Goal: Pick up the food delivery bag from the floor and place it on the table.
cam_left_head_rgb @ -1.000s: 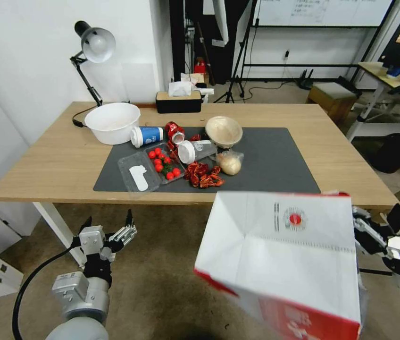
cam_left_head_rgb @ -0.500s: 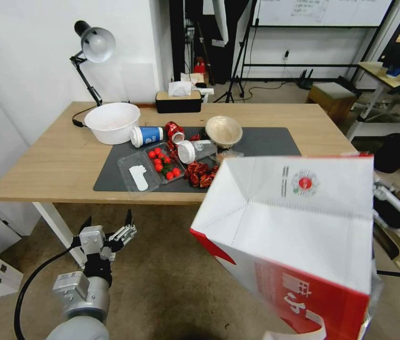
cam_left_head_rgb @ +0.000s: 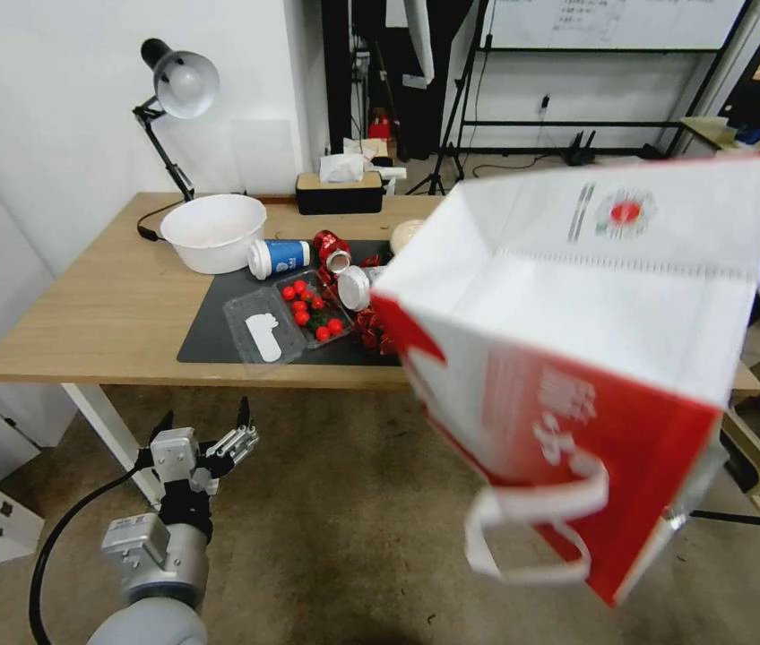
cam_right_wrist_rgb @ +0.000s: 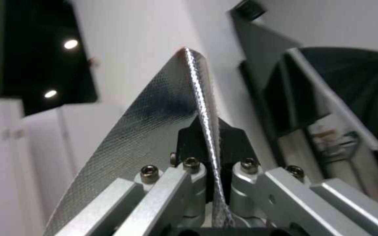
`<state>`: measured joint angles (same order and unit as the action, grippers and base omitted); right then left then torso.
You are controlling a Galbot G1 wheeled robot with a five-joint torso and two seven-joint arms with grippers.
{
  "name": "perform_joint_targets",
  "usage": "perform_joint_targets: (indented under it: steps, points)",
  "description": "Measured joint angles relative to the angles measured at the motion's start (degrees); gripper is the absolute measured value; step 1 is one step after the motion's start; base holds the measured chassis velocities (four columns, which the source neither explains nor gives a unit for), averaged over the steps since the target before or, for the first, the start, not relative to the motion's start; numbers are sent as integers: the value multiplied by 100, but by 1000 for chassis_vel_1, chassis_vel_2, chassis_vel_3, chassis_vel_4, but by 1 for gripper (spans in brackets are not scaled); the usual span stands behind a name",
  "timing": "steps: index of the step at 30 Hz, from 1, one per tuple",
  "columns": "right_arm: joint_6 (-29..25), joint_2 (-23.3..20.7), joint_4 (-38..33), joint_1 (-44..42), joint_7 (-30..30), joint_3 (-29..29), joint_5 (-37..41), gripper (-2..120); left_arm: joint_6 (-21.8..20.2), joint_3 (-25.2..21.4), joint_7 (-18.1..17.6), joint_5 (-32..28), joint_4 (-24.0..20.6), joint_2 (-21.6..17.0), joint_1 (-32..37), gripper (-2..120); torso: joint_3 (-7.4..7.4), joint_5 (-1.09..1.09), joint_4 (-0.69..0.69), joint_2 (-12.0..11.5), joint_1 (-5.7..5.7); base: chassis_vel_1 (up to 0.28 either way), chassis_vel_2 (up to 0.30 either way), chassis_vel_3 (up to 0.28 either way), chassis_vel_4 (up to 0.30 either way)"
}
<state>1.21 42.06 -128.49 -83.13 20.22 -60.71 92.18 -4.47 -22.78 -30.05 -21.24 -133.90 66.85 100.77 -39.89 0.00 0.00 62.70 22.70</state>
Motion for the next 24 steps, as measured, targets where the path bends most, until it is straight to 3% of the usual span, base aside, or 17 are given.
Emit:
perform_joint_targets:
  steps: [1,4,12,24]
  points:
    - [0,0,0,0,0,0,0,0,0,0,0,0,0,0,0,100,0,0,0,0,0,0,0,0,0]
    - [-363,-247,235,384,-860,308,223,0,0,-10,-16,-17,-55,1,7,100,0,0,1,-1,0,0,0,0,0]
    - [-605,-525,671,842,-1770,677,254,0,37,2,-21,-10,-2,46,28,100,1,0,0,-2,-1,0,0,0,0]
    - [-334,-673,1040,1369,-2621,1122,295,0,38,14,-21,-7,54,27,-5,100,2,0,-1,-3,-1,0,0,0,0]
